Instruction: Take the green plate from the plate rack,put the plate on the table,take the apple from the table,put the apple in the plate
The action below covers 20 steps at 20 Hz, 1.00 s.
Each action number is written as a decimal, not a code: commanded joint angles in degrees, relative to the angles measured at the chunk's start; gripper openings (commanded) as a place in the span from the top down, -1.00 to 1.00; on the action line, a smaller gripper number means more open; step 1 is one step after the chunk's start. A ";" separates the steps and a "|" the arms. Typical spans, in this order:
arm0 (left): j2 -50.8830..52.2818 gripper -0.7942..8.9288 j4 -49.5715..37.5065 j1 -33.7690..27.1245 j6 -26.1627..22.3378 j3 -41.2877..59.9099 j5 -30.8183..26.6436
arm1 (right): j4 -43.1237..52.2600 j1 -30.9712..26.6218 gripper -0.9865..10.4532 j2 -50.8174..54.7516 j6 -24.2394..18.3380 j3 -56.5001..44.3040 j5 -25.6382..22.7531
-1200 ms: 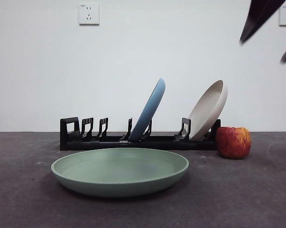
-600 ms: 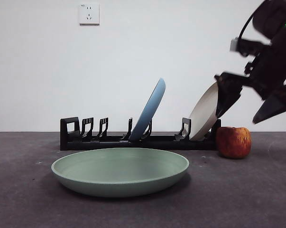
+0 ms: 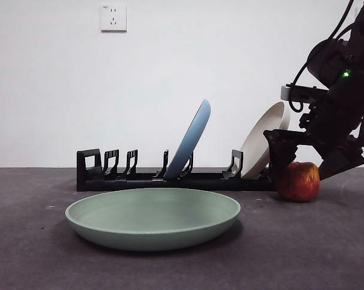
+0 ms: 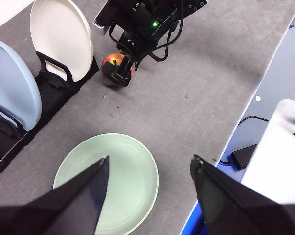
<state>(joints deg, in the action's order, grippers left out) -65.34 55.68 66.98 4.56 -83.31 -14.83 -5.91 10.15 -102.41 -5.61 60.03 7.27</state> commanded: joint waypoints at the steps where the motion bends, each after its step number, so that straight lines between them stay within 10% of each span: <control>1: -0.02 0.26 -0.37 0.04 0.39 -0.02 -0.13 | -0.28 0.13 0.08 -0.48 -0.37 0.07 -0.15; 8: -0.02 0.26 -0.31 0.04 0.42 -0.02 -1.64 | -1.25 0.15 0.87 -0.46 -0.22 0.07 0.33; 20: -0.02 0.26 -0.50 0.04 0.37 -0.02 -1.55 | -10.60 14.53 0.85 19.58 3.37 0.07 3.17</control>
<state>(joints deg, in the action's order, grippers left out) -65.34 55.66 66.98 4.56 -83.31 -16.16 -16.67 24.08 -82.35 -3.46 60.12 10.20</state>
